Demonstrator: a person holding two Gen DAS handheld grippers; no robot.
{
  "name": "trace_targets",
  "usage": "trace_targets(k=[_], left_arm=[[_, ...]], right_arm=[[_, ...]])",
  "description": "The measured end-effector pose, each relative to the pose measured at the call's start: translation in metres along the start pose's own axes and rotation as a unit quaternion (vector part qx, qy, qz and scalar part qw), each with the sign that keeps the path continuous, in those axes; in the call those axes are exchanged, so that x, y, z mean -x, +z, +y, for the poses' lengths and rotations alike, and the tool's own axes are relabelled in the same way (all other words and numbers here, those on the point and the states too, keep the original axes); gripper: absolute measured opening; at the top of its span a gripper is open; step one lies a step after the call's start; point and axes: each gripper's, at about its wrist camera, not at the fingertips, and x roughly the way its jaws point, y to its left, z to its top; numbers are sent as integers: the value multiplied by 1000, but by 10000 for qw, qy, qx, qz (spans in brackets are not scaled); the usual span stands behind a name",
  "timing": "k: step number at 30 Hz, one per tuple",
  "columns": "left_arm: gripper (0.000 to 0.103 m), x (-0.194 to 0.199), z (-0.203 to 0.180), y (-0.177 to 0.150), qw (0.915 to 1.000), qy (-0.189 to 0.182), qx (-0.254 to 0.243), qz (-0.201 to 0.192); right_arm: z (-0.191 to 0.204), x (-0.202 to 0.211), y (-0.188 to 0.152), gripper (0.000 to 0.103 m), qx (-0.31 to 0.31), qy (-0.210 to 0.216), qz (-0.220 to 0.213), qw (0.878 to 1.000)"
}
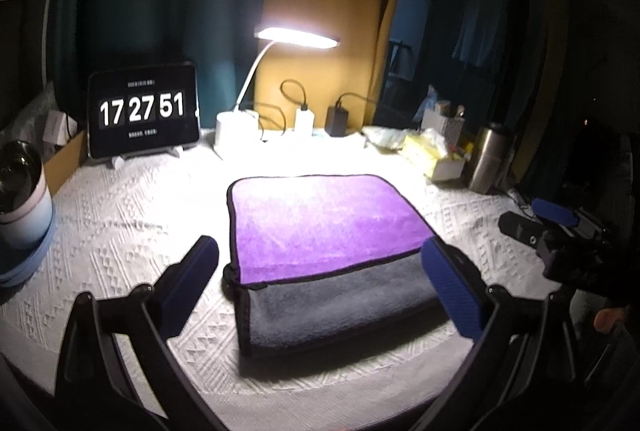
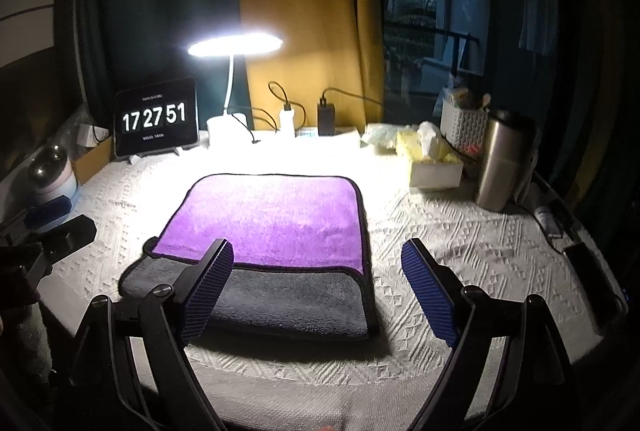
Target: Fold towel
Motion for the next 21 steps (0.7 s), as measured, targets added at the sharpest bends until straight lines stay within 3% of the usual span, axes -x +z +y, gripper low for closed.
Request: trace_targets(k=[11,21], left_arm=[[101,-45,20,-12,9978,94,268,592],[89,-78,39,-29,9918,213,556,1127]], right_arm=[[-21,-43,-5,86,-100,148,450,9988],[-40,-78,-19,68,-211,350,883,9953]])
